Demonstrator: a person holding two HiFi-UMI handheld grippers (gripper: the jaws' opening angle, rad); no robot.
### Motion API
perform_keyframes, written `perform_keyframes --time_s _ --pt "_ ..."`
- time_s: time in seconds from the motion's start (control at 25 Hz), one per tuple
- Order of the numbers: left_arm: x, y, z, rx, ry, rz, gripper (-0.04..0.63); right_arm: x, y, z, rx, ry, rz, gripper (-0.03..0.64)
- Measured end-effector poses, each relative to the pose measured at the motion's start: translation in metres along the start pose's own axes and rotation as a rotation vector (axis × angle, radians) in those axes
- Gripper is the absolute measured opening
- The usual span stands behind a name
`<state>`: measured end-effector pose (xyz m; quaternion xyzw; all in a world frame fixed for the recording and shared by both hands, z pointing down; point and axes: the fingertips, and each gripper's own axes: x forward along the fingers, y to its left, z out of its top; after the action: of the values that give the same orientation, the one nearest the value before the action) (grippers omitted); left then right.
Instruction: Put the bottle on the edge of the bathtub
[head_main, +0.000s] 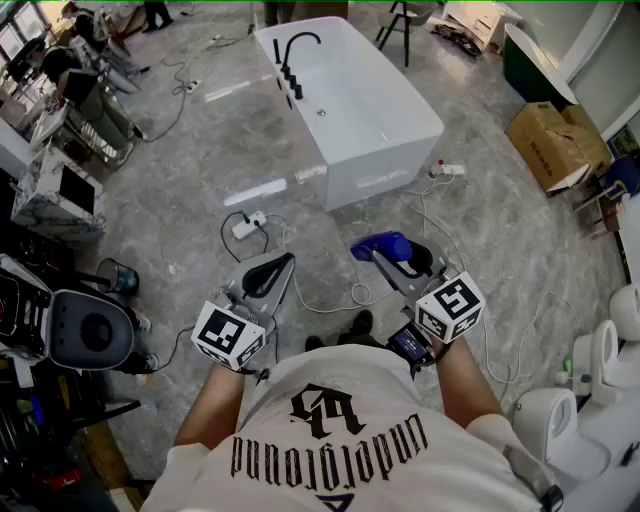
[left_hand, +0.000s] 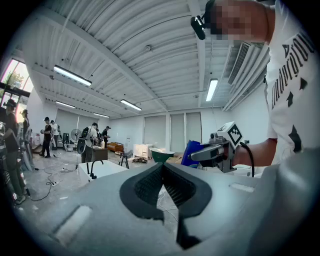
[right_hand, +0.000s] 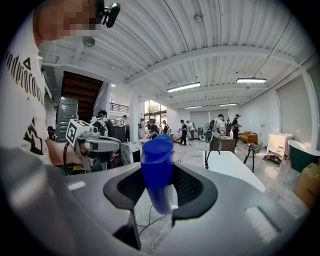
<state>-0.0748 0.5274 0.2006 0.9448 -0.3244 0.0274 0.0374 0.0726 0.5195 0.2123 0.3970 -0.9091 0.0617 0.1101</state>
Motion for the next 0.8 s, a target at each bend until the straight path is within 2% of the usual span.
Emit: perform_keyframes --time_s 0.4,0.56,0.8 --pt "-0.008 0.002 0.008 -0.005 -0.015 0.016 0.005 -0.006 -0.001 -0.001 -0.008 0.008 -0.020 0.155" --pt "-0.005 0.005 -0.004 -0.020 -0.011 0.017 0.005 -0.009 -0.005 -0.005 0.004 0.011 -0.024 0.155" --pt "0.021 0.010 -0.016 -0.031 0.024 0.029 0.005 -0.009 -0.037 -0.016 0.029 0.010 -0.038 0.155"
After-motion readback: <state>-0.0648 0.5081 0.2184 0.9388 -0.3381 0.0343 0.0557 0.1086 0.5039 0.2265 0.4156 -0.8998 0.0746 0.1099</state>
